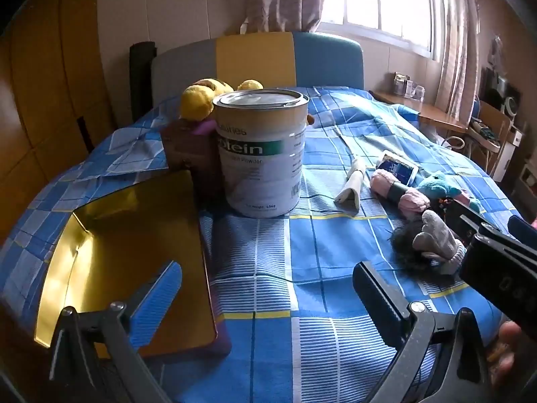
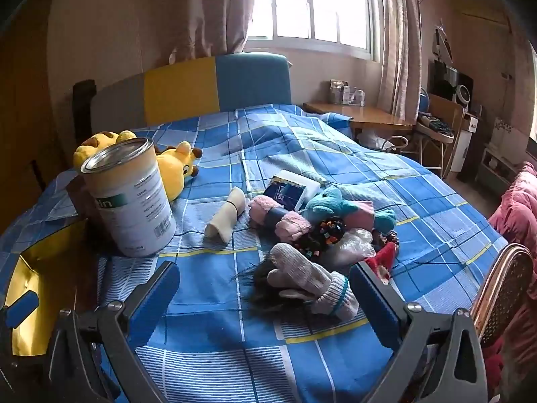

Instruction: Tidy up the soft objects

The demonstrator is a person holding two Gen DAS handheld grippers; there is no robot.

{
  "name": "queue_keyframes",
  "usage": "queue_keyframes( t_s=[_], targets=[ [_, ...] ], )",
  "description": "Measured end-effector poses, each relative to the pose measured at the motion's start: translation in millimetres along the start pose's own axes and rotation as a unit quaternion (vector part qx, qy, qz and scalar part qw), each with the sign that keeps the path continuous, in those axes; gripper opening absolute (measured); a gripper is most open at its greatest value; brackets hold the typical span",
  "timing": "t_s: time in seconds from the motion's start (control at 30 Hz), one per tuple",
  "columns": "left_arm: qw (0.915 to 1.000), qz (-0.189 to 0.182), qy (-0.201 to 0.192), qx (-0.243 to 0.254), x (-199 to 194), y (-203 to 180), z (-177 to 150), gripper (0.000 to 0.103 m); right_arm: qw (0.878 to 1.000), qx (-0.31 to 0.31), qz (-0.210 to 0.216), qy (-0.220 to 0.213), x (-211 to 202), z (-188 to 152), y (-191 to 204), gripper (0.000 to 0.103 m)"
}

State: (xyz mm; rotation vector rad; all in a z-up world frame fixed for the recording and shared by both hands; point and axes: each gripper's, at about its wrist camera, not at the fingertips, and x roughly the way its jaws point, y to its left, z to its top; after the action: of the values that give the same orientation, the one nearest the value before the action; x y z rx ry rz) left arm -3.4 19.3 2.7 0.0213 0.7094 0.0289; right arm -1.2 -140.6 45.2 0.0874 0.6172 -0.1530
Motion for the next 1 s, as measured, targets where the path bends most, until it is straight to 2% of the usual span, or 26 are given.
queue_keyframes(
  t_s=[1.0],
  targets=[
    [1.0000,0.000,0.001,-0.003,-1.7,3.0,-1.7,0.103,1.000,-0.002,-0.007,-0.005,-1.6,2.6,0.7,0.103]
  ],
)
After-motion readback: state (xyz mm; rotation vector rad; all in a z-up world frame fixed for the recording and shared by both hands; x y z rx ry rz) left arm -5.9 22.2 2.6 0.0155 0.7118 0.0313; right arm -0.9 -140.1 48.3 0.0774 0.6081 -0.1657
